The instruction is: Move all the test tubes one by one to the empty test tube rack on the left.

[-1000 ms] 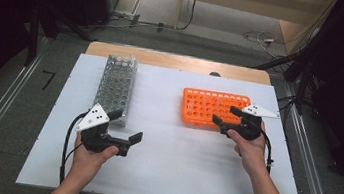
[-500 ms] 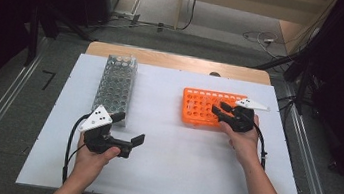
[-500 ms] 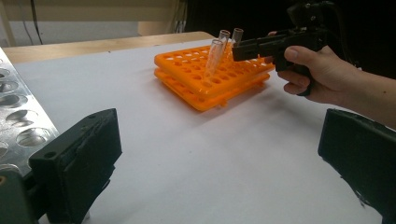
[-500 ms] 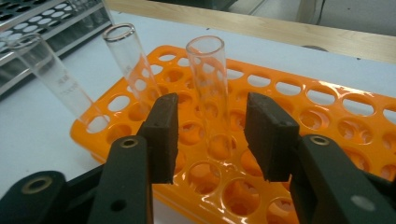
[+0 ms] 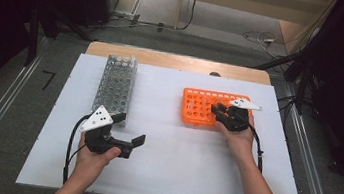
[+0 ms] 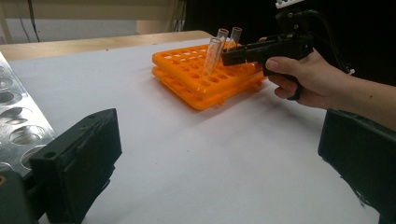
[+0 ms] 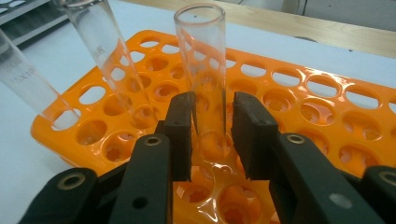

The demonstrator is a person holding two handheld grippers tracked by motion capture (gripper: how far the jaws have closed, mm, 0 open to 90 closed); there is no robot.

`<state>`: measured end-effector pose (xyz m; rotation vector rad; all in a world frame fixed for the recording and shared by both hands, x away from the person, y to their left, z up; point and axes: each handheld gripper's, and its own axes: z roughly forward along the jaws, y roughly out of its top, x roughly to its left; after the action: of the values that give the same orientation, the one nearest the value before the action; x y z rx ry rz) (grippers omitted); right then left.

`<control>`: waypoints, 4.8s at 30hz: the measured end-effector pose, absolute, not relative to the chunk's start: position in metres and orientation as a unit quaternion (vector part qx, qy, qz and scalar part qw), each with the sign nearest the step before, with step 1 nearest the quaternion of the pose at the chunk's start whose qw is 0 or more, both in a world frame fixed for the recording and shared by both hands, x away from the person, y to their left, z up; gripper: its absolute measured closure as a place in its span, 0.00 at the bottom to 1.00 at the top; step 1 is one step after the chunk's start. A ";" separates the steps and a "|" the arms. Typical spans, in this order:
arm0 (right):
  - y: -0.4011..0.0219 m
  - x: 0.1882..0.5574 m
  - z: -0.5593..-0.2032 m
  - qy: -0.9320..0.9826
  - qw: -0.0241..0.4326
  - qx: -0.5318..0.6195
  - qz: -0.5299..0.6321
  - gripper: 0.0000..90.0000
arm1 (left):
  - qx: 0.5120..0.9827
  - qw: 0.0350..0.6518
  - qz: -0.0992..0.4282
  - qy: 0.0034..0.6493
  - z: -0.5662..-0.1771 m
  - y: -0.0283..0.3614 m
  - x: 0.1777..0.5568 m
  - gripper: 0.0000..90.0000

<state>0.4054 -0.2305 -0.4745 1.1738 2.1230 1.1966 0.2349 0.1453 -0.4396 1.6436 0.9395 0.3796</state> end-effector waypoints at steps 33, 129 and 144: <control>-0.244 0.391 -0.435 0.741 0.237 0.403 0.482 0.82 | 0.702 0.566 0.162 0.401 -0.441 0.141 0.236 0.00; -0.142 0.237 -0.441 0.841 0.115 0.216 0.483 0.82 | 0.756 0.565 0.135 0.303 -0.424 0.059 0.220 0.83; -0.147 0.242 -0.441 0.841 0.097 0.216 0.487 0.69 | 0.747 0.573 0.135 0.308 -0.423 0.065 0.223 0.84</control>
<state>0.2420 -0.1475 -0.4409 0.6389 2.4899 1.4405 0.2232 0.0654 -0.4234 1.7514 0.7216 0.3167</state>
